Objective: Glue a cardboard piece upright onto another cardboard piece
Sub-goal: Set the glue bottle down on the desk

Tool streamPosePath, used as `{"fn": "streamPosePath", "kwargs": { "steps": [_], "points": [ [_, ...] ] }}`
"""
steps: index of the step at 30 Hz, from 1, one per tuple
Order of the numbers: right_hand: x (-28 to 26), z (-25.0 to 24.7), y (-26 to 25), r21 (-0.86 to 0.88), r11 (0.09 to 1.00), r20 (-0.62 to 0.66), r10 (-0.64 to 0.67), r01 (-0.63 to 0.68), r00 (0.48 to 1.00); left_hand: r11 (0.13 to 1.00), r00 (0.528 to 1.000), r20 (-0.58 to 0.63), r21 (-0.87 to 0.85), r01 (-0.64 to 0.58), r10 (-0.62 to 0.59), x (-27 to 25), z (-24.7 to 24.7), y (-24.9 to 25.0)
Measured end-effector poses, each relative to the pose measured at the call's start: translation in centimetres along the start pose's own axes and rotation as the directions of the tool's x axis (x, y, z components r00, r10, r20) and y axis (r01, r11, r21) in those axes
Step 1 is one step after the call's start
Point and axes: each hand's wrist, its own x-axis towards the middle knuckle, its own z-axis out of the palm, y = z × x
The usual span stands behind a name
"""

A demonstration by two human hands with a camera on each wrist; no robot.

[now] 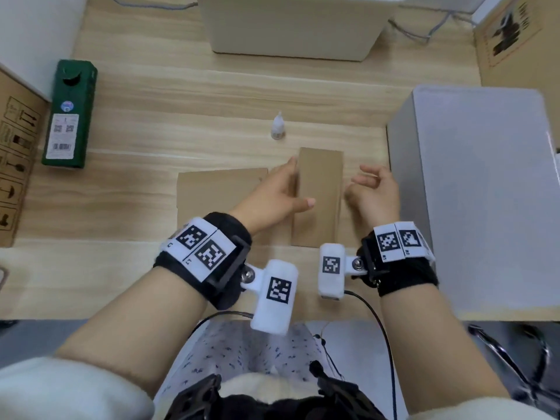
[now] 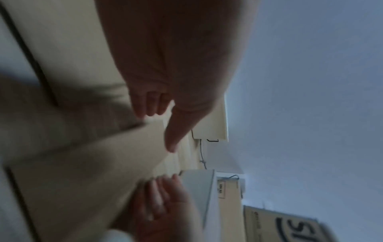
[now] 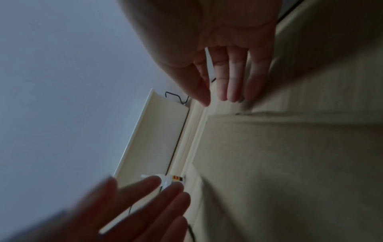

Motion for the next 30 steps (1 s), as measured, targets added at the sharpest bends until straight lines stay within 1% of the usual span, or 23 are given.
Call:
{"fn": "streamPosePath", "kwargs": {
  "steps": [2, 3, 4, 7, 10, 11, 12, 14, 16, 18, 19, 20, 21, 22, 23, 25, 26, 27, 28, 29, 30],
  "points": [
    [-0.2, -0.6, 0.4, 0.017, 0.999, 0.043, 0.036, -0.037, 0.998, 0.99, 0.991, 0.103, -0.105, 0.095, -0.084, 0.6, 0.7, 0.4],
    [-0.3, -0.8, 0.5, 0.033, 0.998, 0.073, 0.06, -0.063, 0.996, 0.979, 0.985, 0.136, -0.155, 0.129, -0.108, 1.0, 1.0, 0.3],
    [-0.3, -0.9, 0.6, 0.053, 0.994, 0.097, 0.089, -0.094, 0.991, 0.969, 0.983, 0.136, -0.195, 0.151, -0.125, 1.3, 1.1, 0.2],
    [-0.7, -1.0, 0.5, 0.186, 0.963, 0.175, 0.163, -0.195, 0.971, 0.924, 0.983, 0.021, -0.34, 0.178, -0.182, 1.6, 1.4, 0.4],
    [-1.4, -1.0, 0.1, 0.264, 0.937, 0.299, 0.147, -0.229, 0.943, 0.858, 0.98, -0.051, -0.493, 0.143, -0.193, 1.6, 1.0, 0.1],
    [-1.7, -1.0, -0.2, 0.274, 0.935, 0.326, 0.13, -0.225, 0.936, 0.864, 0.982, -0.076, -0.489, 0.115, -0.174, 1.5, 0.8, 0.0],
    [-2.1, -0.9, -0.6, 0.275, 0.938, 0.354, 0.104, -0.21, 0.929, 0.882, 0.984, -0.107, -0.464, 0.078, -0.144, 1.3, 0.5, -0.1],
    [-3.2, -0.6, -1.8, 0.22, 0.968, 0.432, 0.015, -0.122, 0.902, 0.894, 0.983, -0.174, -0.446, -0.035, -0.048, 0.7, -0.3, 0.2],
    [-4.4, 0.0, -3.2, 0.058, 0.998, 0.537, -0.056, 0.029, 0.842, 0.846, 0.977, -0.206, -0.513, -0.147, 0.045, 0.2, -1.2, 0.7],
    [-5.2, 1.0, -3.8, -0.053, 0.984, 0.626, -0.101, 0.171, 0.773, 0.786, 0.967, -0.228, -0.576, -0.225, 0.11, -0.1, -2.2, 0.9],
    [-5.5, 1.7, -3.8, -0.088, 0.971, 0.648, -0.113, 0.222, 0.753, 0.77, 0.961, -0.241, -0.585, -0.257, 0.138, -0.2, -2.8, 0.8],
    [-5.6, 2.4, -3.7, -0.123, 0.956, 0.65, -0.124, 0.266, 0.749, 0.781, 0.954, -0.255, -0.558, -0.281, 0.161, -0.4, -3.3, 0.7],
    [-5.8, 2.9, -3.6, -0.144, 0.942, 0.638, -0.147, 0.305, 0.756, 0.81, 0.944, -0.278, -0.504, -0.299, 0.176, -0.6, -3.8, 0.4],
    [-5.9, 3.3, -3.4, -0.145, 0.934, 0.608, -0.176, 0.326, 0.774, 0.85, 0.935, -0.309, -0.432, -0.301, 0.175, -0.9, -4.4, -0.2],
    [-6.0, 3.5, -3.3, -0.124, 0.935, 0.553, -0.214, 0.333, 0.805, 0.898, 0.925, -0.345, -0.341, -0.279, 0.156, -1.2, -5.0, -0.9],
    [-6.0, 3.7, -3.2, -0.104, 0.929, 0.401, -0.287, 0.354, 0.87, 0.982, 0.905, -0.406, -0.076, -0.174, 0.129, -1.8, -6.0, -3.0],
    [-6.0, 3.7, -3.0, -0.116, 0.929, 0.334, -0.297, 0.352, 0.894, 0.992, 0.91, -0.394, 0.075, -0.105, 0.126, -2.0, -6.3, -4.1],
    [-6.0, 3.9, -2.9, -0.143, 0.93, 0.291, -0.289, 0.34, 0.912, 0.977, 0.927, -0.358, 0.208, -0.04, 0.114, -2.3, -6.6, -5.3],
    [-6.0, 4.3, -2.6, -0.168, 0.93, 0.259, -0.277, 0.326, 0.925, 0.943, 0.945, -0.312, 0.332, 0.009, 0.101, -2.4, -6.7, -6.5],
    [-6.0, 4.5, -2.3, -0.187, 0.933, 0.231, -0.262, 0.307, 0.937, 0.896, 0.957, -0.277, 0.443, 0.044, 0.09, -2.4, -6.5, -7.4],
    [-6.0, 4.9, -1.9, -0.197, 0.936, 0.21, -0.25, 0.291, 0.945, 0.853, 0.959, -0.269, 0.518, 0.068, 0.087, -2.4, -6.2, -8.1]
  ]
}}
